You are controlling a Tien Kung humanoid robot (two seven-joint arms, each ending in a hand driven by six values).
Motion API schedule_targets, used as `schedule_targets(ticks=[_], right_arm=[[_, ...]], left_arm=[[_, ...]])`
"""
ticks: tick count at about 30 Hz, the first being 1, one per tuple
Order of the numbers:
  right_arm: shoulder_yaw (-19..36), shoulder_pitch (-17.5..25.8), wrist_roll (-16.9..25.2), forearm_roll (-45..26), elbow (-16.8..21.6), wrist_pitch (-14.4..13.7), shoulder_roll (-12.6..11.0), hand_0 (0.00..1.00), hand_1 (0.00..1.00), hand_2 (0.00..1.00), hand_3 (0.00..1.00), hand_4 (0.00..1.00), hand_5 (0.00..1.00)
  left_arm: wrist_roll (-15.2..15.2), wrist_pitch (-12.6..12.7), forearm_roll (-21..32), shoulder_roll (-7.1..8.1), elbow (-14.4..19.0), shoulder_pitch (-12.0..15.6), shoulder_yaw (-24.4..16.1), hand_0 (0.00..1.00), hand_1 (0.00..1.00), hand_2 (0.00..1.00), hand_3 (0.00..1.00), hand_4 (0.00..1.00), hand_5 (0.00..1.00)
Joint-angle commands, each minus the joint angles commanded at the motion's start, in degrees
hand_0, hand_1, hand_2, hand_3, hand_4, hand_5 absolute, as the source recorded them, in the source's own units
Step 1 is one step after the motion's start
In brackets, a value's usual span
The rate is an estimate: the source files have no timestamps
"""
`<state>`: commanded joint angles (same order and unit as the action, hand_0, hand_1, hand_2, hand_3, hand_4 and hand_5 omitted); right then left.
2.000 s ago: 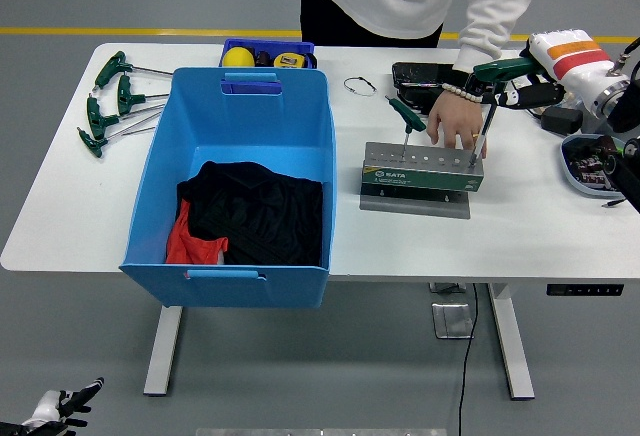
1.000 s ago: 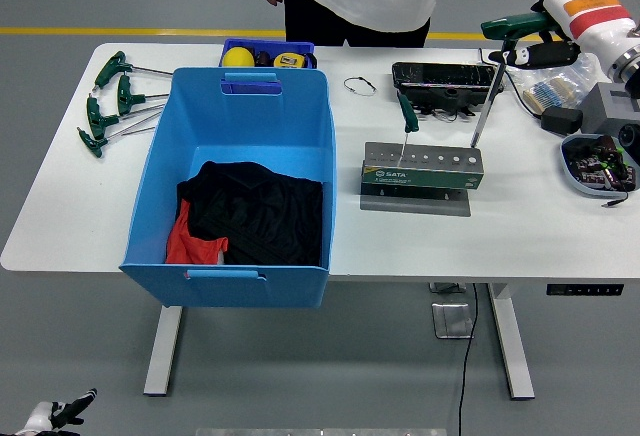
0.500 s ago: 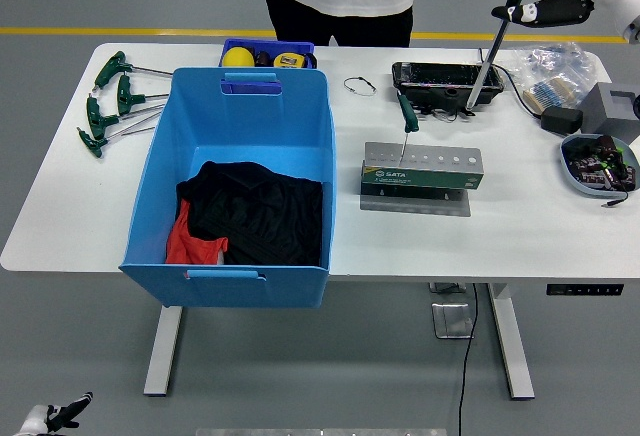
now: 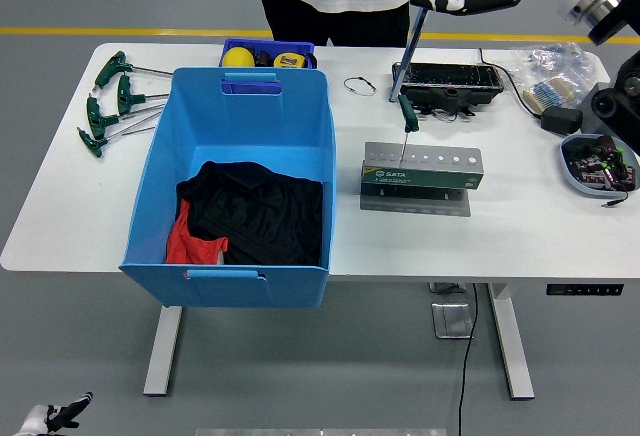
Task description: Lift tool from toolbox,place it in box,lift tool from toolbox,place it in box
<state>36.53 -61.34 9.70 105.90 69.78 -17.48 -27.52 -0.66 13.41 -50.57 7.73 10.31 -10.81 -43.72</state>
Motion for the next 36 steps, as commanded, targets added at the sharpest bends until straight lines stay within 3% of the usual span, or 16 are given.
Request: schedule_targets(ticks=[6,8,13,18,33,34,36], right_arm=[[-4.0,-0.2,-1.1,0.3,7.6,0.7,2.2,0.035,0.002,0.002,0.002,0.998,0.745],[-5.2,-0.4,-1.2,0.5,8.4,0.8,3.2,0.035,0.002,0.002,0.002,0.998,0.745],[-9.0,-1.1,-1.5,0.6,7.1,1.3,7.6,0.039,0.002,0.002,0.002,0.998,0.746],[-13.0,-2.1,-1.9,0.6,4.7,2.8,10.5,0.050,0.002,0.012,0.013,0.998,0.749],[-23.2,-5.0,-3.7,2.8,1.9,5.9,15.6,0.094,0.008,0.067,0.067,0.998,0.756],[-23.4,-5.0,-3.8,3.0,1.8,6.1,15.7,0.223,0.191,0.250,0.267,0.998,0.771],[-23.8,-5.2,-4.3,4.0,1.5,7.2,16.0,0.223,0.191,0.250,0.267,0.998,0.771]], left_arm=[[0.0,0.0,0.3,-0.01,0.0,-0.1,0.4,0.616,0.532,0.664,0.704,0.743,0.717],[0.1,0.0,0.4,0.00,0.0,-0.1,0.4,0.616,0.532,0.664,0.704,0.743,0.717],[-0.1,-0.1,0.1,0.03,0.0,-0.1,0.4,0.611,0.526,0.664,0.705,0.743,0.717],[0.0,0.1,-0.3,-0.02,0.0,-0.2,-0.2,0.611,0.524,0.663,0.705,0.743,0.717],[0.0,0.4,-0.3,0.15,0.0,-0.3,0.2,0.601,0.519,0.662,0.704,0.743,0.718],[0.0,0.4,-0.3,0.16,0.0,-0.3,0.2,0.600,0.518,0.663,0.703,0.743,0.717],[-0.1,0.4,-0.5,0.17,0.0,-0.3,0.0,0.600,0.518,0.663,0.703,0.743,0.717]])
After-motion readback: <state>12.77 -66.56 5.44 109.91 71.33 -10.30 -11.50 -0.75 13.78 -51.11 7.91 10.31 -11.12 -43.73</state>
